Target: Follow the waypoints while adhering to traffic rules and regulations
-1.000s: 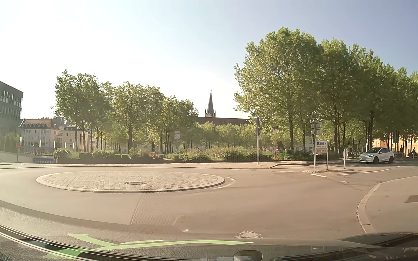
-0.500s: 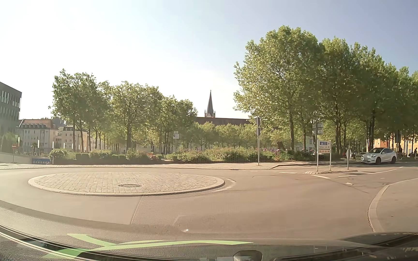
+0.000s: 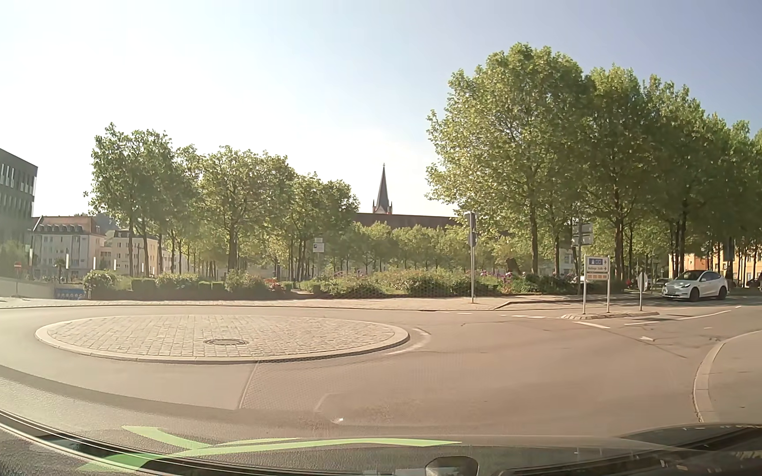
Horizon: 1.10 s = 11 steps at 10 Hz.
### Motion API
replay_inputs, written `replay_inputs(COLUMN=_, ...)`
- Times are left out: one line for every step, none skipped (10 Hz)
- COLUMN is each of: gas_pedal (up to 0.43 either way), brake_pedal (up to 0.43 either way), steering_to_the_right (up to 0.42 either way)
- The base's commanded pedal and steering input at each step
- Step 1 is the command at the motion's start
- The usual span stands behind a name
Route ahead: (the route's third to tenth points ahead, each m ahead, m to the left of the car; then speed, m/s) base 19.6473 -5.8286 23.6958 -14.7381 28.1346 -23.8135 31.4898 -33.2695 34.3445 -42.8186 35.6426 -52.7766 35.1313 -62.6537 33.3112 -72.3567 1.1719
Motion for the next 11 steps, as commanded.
replay_inputs(gas_pedal=0.0, brake_pedal=0.0, steering_to_the_right=0.005)
replay_inputs(gas_pedal=0.0, brake_pedal=0.0, steering_to_the_right=0.005)
replay_inputs(gas_pedal=0.0, brake_pedal=0.0, steering_to_the_right=0.005)
replay_inputs(gas_pedal=0.0, brake_pedal=0.0, steering_to_the_right=0.005)
replay_inputs(gas_pedal=0.0, brake_pedal=0.0, steering_to_the_right=0.005)
replay_inputs(gas_pedal=0.0, brake_pedal=0.0, steering_to_the_right=0.005)
replay_inputs(gas_pedal=0.0, brake_pedal=0.0, steering_to_the_right=0.006)
replay_inputs(gas_pedal=0.0, brake_pedal=0.0, steering_to_the_right=0.006)
replay_inputs(gas_pedal=0.0, brake_pedal=0.0, steering_to_the_right=0.008)
replay_inputs(gas_pedal=0.0, brake_pedal=0.0, steering_to_the_right=0.009)
replay_inputs(gas_pedal=0.028, brake_pedal=0.0, steering_to_the_right=0.009)
